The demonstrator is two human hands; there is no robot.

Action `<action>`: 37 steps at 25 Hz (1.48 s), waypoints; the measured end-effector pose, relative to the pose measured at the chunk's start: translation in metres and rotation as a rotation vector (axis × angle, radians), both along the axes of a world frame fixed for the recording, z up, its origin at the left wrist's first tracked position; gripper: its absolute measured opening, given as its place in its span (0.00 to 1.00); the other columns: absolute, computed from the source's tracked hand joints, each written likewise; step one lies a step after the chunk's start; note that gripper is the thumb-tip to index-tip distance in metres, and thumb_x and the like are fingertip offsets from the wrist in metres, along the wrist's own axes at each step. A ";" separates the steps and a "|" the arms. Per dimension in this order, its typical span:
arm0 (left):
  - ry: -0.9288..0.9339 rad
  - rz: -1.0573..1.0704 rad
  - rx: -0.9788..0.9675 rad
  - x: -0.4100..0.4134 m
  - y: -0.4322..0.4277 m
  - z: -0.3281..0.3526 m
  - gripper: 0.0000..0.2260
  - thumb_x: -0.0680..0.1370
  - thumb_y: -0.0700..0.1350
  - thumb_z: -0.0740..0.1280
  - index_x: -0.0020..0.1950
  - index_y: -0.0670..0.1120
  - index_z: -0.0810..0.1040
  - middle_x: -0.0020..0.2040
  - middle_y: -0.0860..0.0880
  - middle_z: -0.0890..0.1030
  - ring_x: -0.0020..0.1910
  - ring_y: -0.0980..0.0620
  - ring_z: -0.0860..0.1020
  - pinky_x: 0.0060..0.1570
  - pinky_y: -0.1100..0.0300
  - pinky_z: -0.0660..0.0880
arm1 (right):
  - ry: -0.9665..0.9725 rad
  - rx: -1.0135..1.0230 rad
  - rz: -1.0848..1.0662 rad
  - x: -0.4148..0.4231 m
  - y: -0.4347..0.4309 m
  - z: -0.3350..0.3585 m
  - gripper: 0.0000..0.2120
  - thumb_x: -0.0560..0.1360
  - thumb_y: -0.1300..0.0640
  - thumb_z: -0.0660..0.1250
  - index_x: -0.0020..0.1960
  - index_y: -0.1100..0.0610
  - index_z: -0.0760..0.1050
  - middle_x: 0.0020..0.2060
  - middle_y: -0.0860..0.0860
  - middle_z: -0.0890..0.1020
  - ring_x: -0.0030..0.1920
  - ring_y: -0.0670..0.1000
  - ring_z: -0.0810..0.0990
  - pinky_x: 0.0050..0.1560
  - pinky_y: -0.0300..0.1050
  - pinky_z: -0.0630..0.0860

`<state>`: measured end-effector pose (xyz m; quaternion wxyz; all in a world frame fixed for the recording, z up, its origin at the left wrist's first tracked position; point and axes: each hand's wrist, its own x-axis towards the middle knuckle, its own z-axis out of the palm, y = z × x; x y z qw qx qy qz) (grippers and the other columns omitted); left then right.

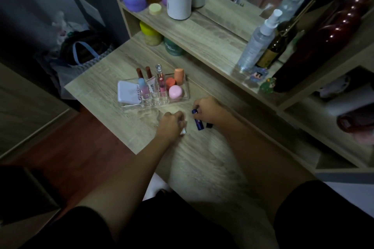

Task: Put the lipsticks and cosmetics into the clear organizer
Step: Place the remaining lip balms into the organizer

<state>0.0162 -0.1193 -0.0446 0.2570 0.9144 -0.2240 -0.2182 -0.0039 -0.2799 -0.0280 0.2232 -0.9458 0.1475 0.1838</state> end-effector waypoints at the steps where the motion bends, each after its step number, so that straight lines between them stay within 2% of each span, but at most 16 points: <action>1: -0.003 0.001 0.015 0.003 0.004 0.001 0.11 0.76 0.43 0.65 0.57 0.41 0.77 0.50 0.34 0.77 0.51 0.38 0.76 0.48 0.55 0.71 | -0.019 0.008 0.012 0.001 0.002 0.001 0.12 0.71 0.56 0.71 0.54 0.57 0.79 0.47 0.56 0.83 0.47 0.55 0.81 0.49 0.46 0.79; 2: -0.007 0.004 0.014 0.005 0.009 0.004 0.12 0.75 0.41 0.65 0.58 0.42 0.76 0.50 0.34 0.77 0.51 0.39 0.76 0.47 0.55 0.71 | -0.057 0.038 0.013 0.002 0.006 0.003 0.12 0.71 0.57 0.71 0.54 0.58 0.79 0.46 0.57 0.83 0.47 0.54 0.81 0.49 0.46 0.78; 4: -0.001 0.053 -0.080 0.011 0.022 0.011 0.14 0.74 0.40 0.67 0.59 0.42 0.72 0.44 0.38 0.78 0.44 0.41 0.77 0.41 0.56 0.69 | -0.165 0.214 -0.096 0.004 0.015 0.005 0.13 0.70 0.60 0.72 0.55 0.59 0.78 0.42 0.54 0.83 0.40 0.50 0.80 0.44 0.40 0.78; 6: 0.041 0.200 -0.252 0.019 0.040 0.020 0.18 0.72 0.40 0.70 0.59 0.43 0.69 0.39 0.47 0.77 0.36 0.48 0.77 0.34 0.61 0.70 | -0.284 0.454 -0.276 0.006 0.028 0.007 0.15 0.70 0.62 0.72 0.56 0.59 0.77 0.38 0.49 0.80 0.35 0.42 0.76 0.35 0.26 0.74; 9: -0.038 0.427 -0.371 0.037 0.062 0.034 0.15 0.71 0.41 0.72 0.56 0.43 0.74 0.41 0.50 0.79 0.37 0.53 0.78 0.34 0.67 0.72 | -0.452 0.675 -0.399 0.018 0.053 0.010 0.16 0.70 0.60 0.73 0.58 0.57 0.78 0.40 0.44 0.80 0.40 0.37 0.78 0.38 0.26 0.75; 12: -0.133 0.536 -0.450 0.054 0.075 0.045 0.09 0.70 0.42 0.72 0.49 0.45 0.78 0.41 0.50 0.81 0.38 0.52 0.80 0.40 0.60 0.77 | -0.601 0.804 -0.485 0.036 0.080 0.010 0.16 0.69 0.64 0.73 0.57 0.59 0.79 0.44 0.48 0.82 0.42 0.39 0.80 0.43 0.26 0.77; 15: -0.176 0.544 -0.461 0.062 0.077 0.047 0.08 0.71 0.42 0.72 0.48 0.45 0.77 0.40 0.49 0.82 0.41 0.50 0.82 0.45 0.57 0.78 | -0.667 0.788 -0.470 0.046 0.096 0.001 0.16 0.70 0.65 0.73 0.57 0.59 0.79 0.49 0.53 0.84 0.45 0.43 0.82 0.48 0.32 0.79; 17: -0.188 0.517 -0.439 0.066 0.075 0.044 0.08 0.71 0.41 0.72 0.48 0.44 0.77 0.42 0.47 0.84 0.41 0.49 0.82 0.45 0.58 0.78 | -0.688 0.767 -0.451 0.049 0.101 -0.007 0.15 0.70 0.65 0.72 0.56 0.58 0.79 0.46 0.45 0.83 0.46 0.40 0.82 0.49 0.33 0.79; 20: -0.206 0.473 -0.373 0.070 0.073 0.037 0.10 0.71 0.39 0.72 0.50 0.42 0.77 0.43 0.44 0.84 0.39 0.52 0.79 0.41 0.68 0.71 | -0.679 0.731 -0.429 0.051 0.105 -0.013 0.14 0.70 0.65 0.72 0.55 0.58 0.79 0.42 0.35 0.80 0.46 0.40 0.82 0.51 0.35 0.79; 22: -0.211 0.456 -0.351 0.070 0.074 0.031 0.10 0.71 0.38 0.71 0.51 0.41 0.77 0.43 0.44 0.84 0.38 0.53 0.78 0.38 0.71 0.67 | -0.669 0.693 -0.419 0.050 0.106 -0.017 0.14 0.71 0.65 0.72 0.55 0.57 0.79 0.45 0.38 0.82 0.48 0.44 0.83 0.52 0.41 0.80; 23: -0.206 0.448 -0.343 0.069 0.074 0.029 0.09 0.71 0.38 0.71 0.51 0.41 0.77 0.44 0.43 0.84 0.39 0.51 0.79 0.40 0.70 0.68 | -0.658 0.684 -0.414 0.049 0.106 -0.019 0.14 0.71 0.64 0.72 0.56 0.58 0.79 0.47 0.44 0.84 0.49 0.47 0.83 0.53 0.43 0.80; 24: -0.205 0.437 -0.333 0.069 0.074 0.027 0.09 0.72 0.38 0.70 0.51 0.42 0.77 0.45 0.43 0.84 0.41 0.50 0.80 0.41 0.67 0.70 | -0.643 0.682 -0.413 0.049 0.107 -0.021 0.14 0.71 0.64 0.71 0.57 0.58 0.78 0.49 0.50 0.84 0.50 0.49 0.83 0.54 0.45 0.80; 26: -0.205 0.407 -0.309 0.071 0.073 0.023 0.07 0.73 0.39 0.69 0.51 0.41 0.77 0.45 0.43 0.84 0.42 0.47 0.81 0.44 0.60 0.74 | -0.621 0.674 -0.420 0.049 0.108 -0.023 0.14 0.71 0.65 0.71 0.57 0.58 0.78 0.52 0.55 0.84 0.51 0.50 0.83 0.54 0.45 0.80; 29: -0.187 0.365 -0.284 0.073 0.070 0.019 0.07 0.74 0.39 0.67 0.51 0.41 0.76 0.44 0.42 0.84 0.43 0.45 0.81 0.46 0.54 0.78 | -0.601 0.658 -0.436 0.053 0.110 -0.022 0.14 0.71 0.65 0.71 0.57 0.59 0.78 0.51 0.55 0.84 0.50 0.48 0.82 0.53 0.43 0.80; 31: -0.175 0.367 -0.282 0.074 0.068 0.017 0.06 0.74 0.39 0.67 0.51 0.41 0.76 0.44 0.41 0.84 0.43 0.45 0.81 0.46 0.53 0.78 | -0.578 0.662 -0.455 0.053 0.110 -0.021 0.15 0.71 0.66 0.71 0.57 0.60 0.78 0.51 0.56 0.84 0.49 0.47 0.81 0.52 0.41 0.79; 37: -0.184 0.382 -0.263 0.075 0.065 0.016 0.09 0.76 0.43 0.66 0.52 0.39 0.77 0.45 0.39 0.84 0.44 0.43 0.82 0.45 0.50 0.79 | -0.557 0.616 -0.444 0.050 0.110 -0.022 0.14 0.72 0.67 0.69 0.57 0.61 0.78 0.51 0.56 0.84 0.48 0.47 0.82 0.54 0.45 0.80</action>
